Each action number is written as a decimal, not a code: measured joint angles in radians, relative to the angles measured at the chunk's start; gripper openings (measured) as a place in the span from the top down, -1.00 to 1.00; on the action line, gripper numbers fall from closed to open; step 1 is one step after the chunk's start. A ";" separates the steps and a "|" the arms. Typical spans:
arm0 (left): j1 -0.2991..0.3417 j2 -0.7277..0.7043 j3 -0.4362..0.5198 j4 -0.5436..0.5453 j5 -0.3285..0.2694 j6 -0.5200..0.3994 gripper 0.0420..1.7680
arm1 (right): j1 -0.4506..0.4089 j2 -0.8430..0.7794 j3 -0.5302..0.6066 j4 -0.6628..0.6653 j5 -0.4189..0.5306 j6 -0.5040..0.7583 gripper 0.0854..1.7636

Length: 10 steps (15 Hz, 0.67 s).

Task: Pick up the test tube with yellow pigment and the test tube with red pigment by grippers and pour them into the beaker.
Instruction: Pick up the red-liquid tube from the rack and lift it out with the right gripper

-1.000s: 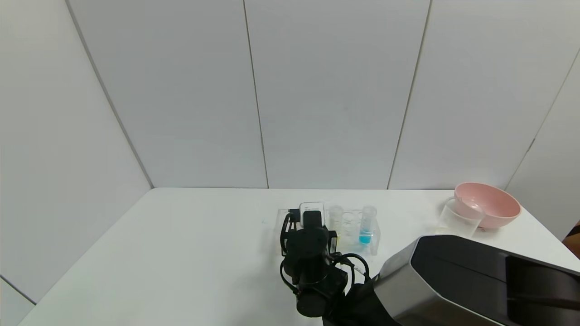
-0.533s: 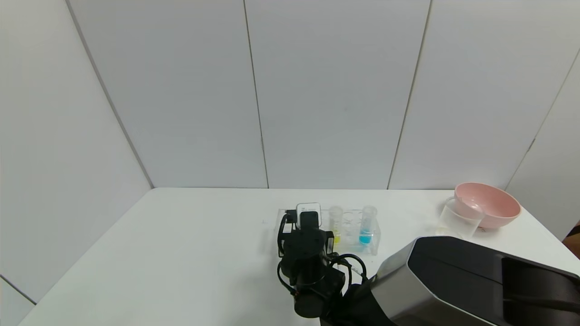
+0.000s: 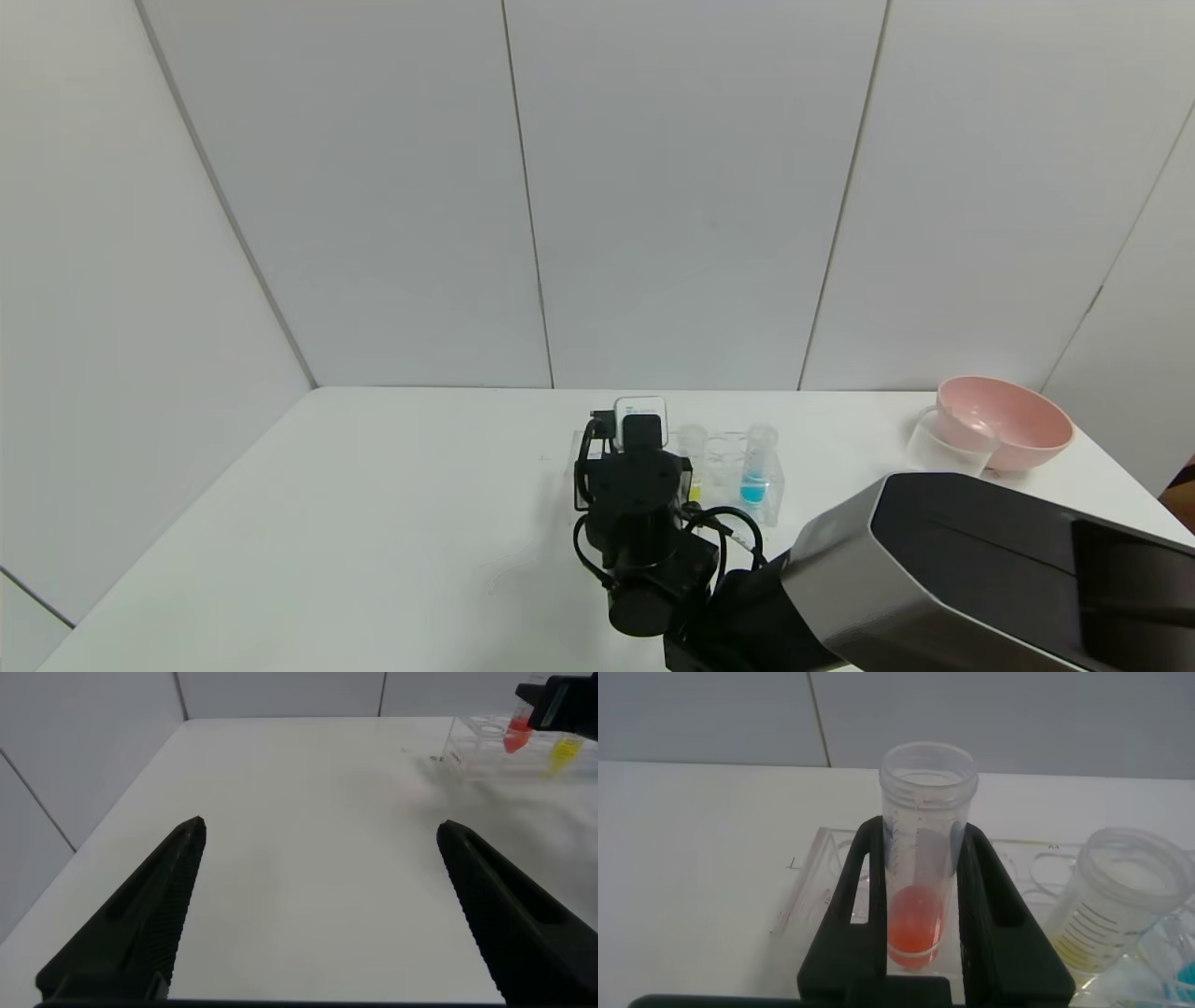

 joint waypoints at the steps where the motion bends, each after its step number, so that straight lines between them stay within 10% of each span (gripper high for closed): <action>1: 0.000 0.000 0.000 0.000 0.000 0.000 -1.00 | 0.000 -0.014 0.000 0.000 0.010 -0.010 0.51; 10: 0.000 0.000 0.000 0.000 0.000 0.000 -1.00 | -0.018 -0.213 -0.015 -0.001 0.030 -0.107 0.51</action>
